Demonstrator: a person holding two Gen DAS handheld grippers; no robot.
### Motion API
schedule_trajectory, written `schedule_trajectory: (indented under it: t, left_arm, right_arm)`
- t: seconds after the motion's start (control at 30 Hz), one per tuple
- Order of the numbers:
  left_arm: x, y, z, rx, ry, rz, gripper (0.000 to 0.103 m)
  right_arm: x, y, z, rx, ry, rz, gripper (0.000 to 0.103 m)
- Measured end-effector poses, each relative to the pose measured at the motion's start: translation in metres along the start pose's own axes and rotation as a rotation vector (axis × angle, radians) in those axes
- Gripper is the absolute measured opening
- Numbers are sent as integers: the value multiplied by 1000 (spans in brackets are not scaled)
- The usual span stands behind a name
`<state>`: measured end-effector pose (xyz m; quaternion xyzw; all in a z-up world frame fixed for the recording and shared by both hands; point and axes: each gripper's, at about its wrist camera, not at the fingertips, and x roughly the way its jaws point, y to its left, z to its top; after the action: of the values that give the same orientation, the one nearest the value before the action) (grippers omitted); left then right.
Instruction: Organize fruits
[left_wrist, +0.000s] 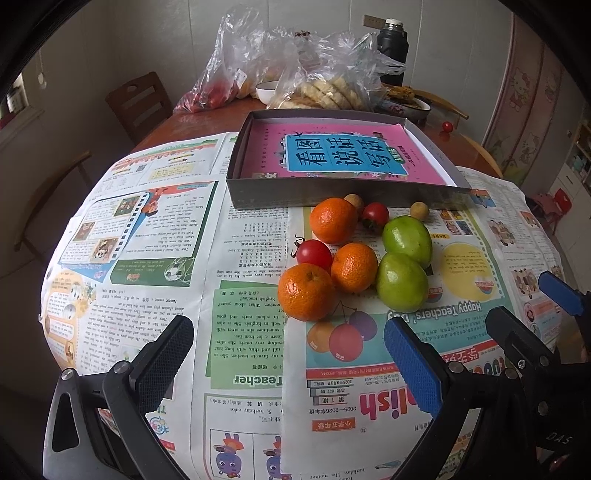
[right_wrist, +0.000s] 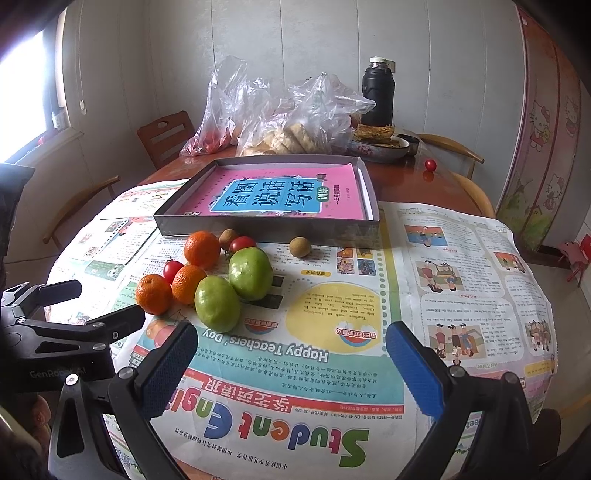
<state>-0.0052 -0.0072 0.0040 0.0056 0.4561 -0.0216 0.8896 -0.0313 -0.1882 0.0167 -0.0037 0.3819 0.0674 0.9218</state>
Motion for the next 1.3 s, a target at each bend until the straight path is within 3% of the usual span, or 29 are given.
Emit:
schedule_trajectory:
  t: [0.8,1.23,1.3]
  left_arm:
    - [14,18,3,-24,31,-2,103]
    - [30,25,13,22,54,-54,101]
    - [34,26,16,23,61,-74,97]
  right_arm:
    - [16,7,1,-24,39,43,103]
    - [48,27,5,-62,104,122,103]
    - [51,31,6,-65,108,133,98]
